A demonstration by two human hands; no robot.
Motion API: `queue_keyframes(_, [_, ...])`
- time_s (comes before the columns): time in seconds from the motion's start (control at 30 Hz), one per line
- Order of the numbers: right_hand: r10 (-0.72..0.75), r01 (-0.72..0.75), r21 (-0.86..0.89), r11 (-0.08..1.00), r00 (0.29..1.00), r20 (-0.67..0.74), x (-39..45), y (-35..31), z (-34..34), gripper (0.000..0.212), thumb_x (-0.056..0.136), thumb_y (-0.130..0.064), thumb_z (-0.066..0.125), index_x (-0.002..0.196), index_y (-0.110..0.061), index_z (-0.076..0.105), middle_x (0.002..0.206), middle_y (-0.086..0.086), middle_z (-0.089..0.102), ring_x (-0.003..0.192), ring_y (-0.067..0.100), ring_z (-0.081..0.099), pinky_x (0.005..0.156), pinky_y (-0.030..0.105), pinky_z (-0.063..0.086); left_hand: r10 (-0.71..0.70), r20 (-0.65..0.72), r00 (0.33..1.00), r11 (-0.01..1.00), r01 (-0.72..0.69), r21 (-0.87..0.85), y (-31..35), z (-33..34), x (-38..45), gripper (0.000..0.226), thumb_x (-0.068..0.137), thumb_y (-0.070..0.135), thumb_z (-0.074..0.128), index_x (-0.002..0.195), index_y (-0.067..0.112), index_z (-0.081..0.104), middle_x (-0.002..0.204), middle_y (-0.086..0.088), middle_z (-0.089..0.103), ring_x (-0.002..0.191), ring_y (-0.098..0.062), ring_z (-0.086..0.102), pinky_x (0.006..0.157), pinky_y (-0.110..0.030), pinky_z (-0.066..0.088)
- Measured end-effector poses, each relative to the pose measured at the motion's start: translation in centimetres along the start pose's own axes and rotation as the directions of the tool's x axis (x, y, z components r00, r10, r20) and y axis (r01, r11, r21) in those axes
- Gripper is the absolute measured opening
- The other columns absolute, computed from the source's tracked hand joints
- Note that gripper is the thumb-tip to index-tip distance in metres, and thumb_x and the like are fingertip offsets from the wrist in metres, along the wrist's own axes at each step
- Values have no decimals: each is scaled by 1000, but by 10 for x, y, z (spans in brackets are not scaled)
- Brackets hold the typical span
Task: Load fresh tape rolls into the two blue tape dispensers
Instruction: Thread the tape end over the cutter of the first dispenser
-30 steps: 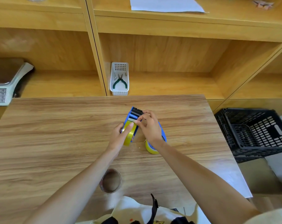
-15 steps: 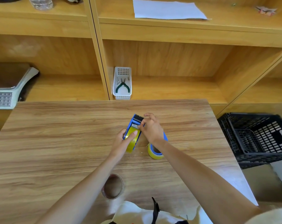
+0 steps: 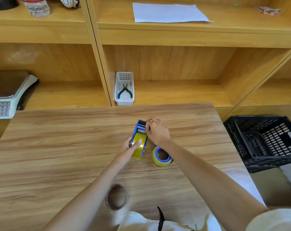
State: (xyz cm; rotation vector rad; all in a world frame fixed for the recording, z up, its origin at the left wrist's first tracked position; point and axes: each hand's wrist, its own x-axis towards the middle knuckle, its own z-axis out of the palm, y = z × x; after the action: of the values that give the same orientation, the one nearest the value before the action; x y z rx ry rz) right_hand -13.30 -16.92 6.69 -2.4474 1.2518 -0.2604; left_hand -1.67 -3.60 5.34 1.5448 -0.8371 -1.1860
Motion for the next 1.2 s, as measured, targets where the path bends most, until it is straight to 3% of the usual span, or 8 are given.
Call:
queue_keyframes(0.23, [-38,39,-32,999,999,27,2,2,3,15,98,-18,50,103,-7,60,141,1,45,124,25,44,89,42,50,-27,74,997,999,26,19,7,0,-5,45,87,44,66,120,13,60,107,-2,73,99,-16,68,94,-37,49])
queue_keyframes(0.43, [4,-5,108,994,1000,17,5,2,7,10,95,-12,53,85,-13,54,149,5,39,121,28,55,85,40,50,-98,77,992,994,101,-38,-38,-10,20,96,70,75,69,146,23,39,148,-4,50,137,-22,45,115,-50,34])
queue_keyframes(0.53, [14,-22,220,975,999,40,6,3,3,16,92,-12,59,77,-16,54,148,3,42,108,24,64,85,33,46,-124,65,990,989,129,-77,-7,-6,6,80,74,63,74,138,23,48,139,-3,59,128,-20,53,109,-42,40])
queue_keyframes(0.67, [18,-31,285,958,999,46,6,5,0,10,90,-11,60,83,-8,65,141,1,46,103,20,64,80,24,40,-75,-78,994,990,65,-125,2,-1,4,46,81,53,69,109,16,66,97,8,68,90,-6,59,79,-21,41])
queue_keyframes(0.83, [35,-45,247,968,998,45,5,2,6,9,92,-12,57,85,-8,61,135,1,49,109,21,60,84,41,51,-37,-168,985,994,19,-111,-1,3,7,37,82,50,70,78,14,61,63,15,53,61,-3,47,65,-25,36])
queue_keyframes(0.93, [2,-11,181,983,999,52,5,0,8,12,94,-12,53,82,-13,52,124,2,50,98,27,61,77,44,52,-12,-183,983,993,-10,-116,-2,0,6,60,75,62,66,86,3,62,71,4,52,69,-11,47,68,-29,36])
queue_keyframes(1.03, [-17,7,132,991,997,75,4,-4,8,12,96,-12,46,85,-17,43,117,5,48,88,33,59,72,45,50,-28,-139,990,997,17,-79,1,-1,4,46,83,55,65,95,10,67,79,7,60,75,-8,54,75,-27,39])
queue_keyframes(1.2, [-23,12,82,997,990,137,6,1,4,17,102,-17,36,110,-10,49,127,6,42,87,38,58,78,49,49,-163,56,985,987,163,-6,-8,-16,2,96,67,79,65,142,22,47,142,-2,56,132,-19,50,114,-45,36])
